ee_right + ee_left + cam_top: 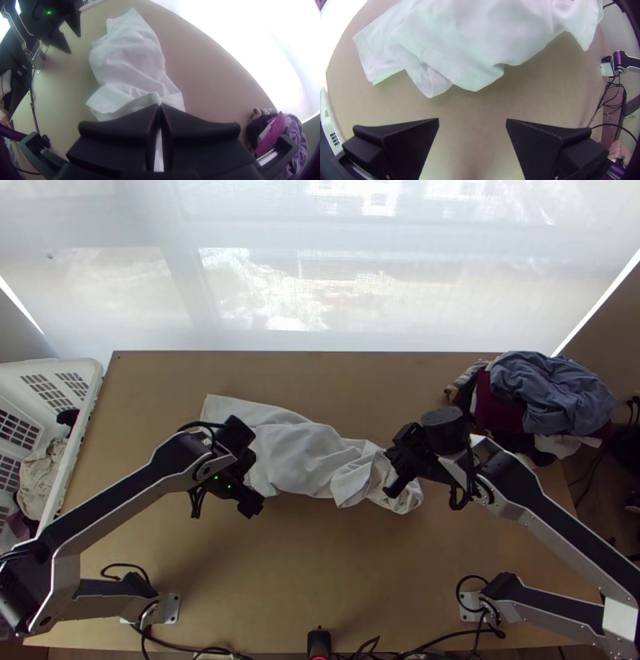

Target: Fold the t-shirt

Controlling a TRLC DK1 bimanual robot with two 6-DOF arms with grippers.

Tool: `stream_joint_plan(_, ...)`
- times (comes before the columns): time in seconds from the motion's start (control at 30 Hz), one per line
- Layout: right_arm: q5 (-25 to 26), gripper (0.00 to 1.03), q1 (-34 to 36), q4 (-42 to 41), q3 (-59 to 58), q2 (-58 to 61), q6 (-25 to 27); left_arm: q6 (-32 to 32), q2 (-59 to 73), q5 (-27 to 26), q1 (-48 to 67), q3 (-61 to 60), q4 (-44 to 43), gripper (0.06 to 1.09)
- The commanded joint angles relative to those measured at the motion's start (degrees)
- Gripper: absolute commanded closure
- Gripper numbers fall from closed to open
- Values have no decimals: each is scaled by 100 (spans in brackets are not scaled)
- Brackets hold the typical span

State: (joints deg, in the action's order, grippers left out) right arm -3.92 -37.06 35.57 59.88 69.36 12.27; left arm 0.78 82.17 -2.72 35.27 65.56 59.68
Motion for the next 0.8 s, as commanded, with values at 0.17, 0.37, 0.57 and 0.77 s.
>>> stream_joint_plan(0.17, 14, 100, 287, 178, 173, 25, 3, 10, 1047, 79, 288, 9, -1108, 11)
stream_joint_plan(0.37, 23, 100, 304, 213, 226, 113, 3, -25, 1460, 386, 270, -43, -1626, 20)
stream_joint_plan(0.57, 23, 100, 331, 248, 296, 156, 3, -16, 1618, 553, 191, -272, -2162, 62)
stream_joint_plan(0.77, 14, 100, 436, 266, 340, 139, -14, -130, 1091, 738, 86, -272, -2189, 105)
